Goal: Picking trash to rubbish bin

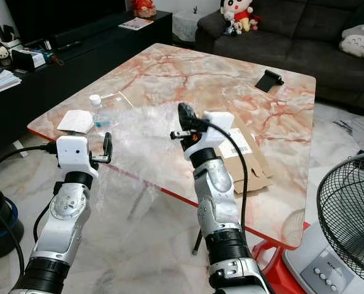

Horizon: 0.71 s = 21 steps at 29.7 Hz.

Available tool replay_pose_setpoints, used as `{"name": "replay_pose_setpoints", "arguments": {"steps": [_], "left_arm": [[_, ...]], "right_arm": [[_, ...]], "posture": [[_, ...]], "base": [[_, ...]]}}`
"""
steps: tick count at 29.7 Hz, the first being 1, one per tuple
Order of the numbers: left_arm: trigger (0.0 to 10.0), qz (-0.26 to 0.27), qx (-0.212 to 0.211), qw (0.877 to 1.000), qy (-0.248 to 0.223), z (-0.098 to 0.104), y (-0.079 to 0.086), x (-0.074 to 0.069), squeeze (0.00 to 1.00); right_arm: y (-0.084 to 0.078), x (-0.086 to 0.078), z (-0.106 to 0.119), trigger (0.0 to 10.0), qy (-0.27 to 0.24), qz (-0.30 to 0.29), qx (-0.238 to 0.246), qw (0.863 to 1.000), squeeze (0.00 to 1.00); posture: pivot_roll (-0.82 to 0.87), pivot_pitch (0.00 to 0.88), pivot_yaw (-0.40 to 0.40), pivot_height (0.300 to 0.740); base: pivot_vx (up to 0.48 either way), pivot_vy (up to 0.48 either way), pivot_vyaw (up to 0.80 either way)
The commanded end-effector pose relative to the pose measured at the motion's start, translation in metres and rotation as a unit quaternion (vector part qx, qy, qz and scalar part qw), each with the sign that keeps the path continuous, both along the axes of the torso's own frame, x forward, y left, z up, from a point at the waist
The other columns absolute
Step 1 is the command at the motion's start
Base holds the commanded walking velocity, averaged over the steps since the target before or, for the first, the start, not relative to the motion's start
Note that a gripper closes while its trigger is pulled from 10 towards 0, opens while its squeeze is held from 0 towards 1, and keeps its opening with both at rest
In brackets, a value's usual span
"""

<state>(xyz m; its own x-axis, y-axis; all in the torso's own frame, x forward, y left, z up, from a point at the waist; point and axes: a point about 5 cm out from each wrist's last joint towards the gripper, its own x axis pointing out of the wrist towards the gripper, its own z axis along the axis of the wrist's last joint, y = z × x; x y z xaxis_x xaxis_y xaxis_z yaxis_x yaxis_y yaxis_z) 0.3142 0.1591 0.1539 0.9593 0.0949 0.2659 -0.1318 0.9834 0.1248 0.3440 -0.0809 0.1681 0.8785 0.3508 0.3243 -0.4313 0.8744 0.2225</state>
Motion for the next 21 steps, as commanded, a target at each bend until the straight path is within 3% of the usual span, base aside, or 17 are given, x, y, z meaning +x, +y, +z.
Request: {"name": "replay_pose_setpoints", "arguments": {"steps": [1, 4, 8, 21], "left_arm": [[10.0, 0.004, 0.012, 1.0, -0.019, 0.008, 0.0, -0.001, 0.0], [10.0, 0.015, 0.01, 1.0, -0.025, 0.008, 0.001, -0.002, 0.0], [10.0, 0.027, 0.015, 0.999, -0.032, 0.01, 0.002, -0.001, 0.0], [10.0, 0.043, 0.031, 0.998, -0.046, 0.013, 0.005, -0.002, 0.0]], "right_arm": [[0.0, -0.001, -0.004, 10.0, 0.001, -0.008, 0.001, 1.0, 0.0], [0.001, -0.003, -0.004, 10.0, -0.01, -0.009, -0.007, 1.0, 0.0], [0.0, -0.005, -0.012, 10.0, -0.023, -0.031, -0.056, 0.998, 0.0], [0.009, -0.014, -0.026, 10.0, -0.036, -0.032, -0.091, 0.995, 0.0]], "posture": [[0.05, 0.039, -0.017, 0.74], [0.04, 0.032, -0.012, 0.74], [0.04, 0.016, -0.009, 0.74], [0.04, 0.0, -0.006, 0.74]], "base": [[0.0, 0.0, 0.0], [0.0, 0.0, 0.0], [0.0, 0.0, 0.0], [0.0, 0.0, 0.0]]}}
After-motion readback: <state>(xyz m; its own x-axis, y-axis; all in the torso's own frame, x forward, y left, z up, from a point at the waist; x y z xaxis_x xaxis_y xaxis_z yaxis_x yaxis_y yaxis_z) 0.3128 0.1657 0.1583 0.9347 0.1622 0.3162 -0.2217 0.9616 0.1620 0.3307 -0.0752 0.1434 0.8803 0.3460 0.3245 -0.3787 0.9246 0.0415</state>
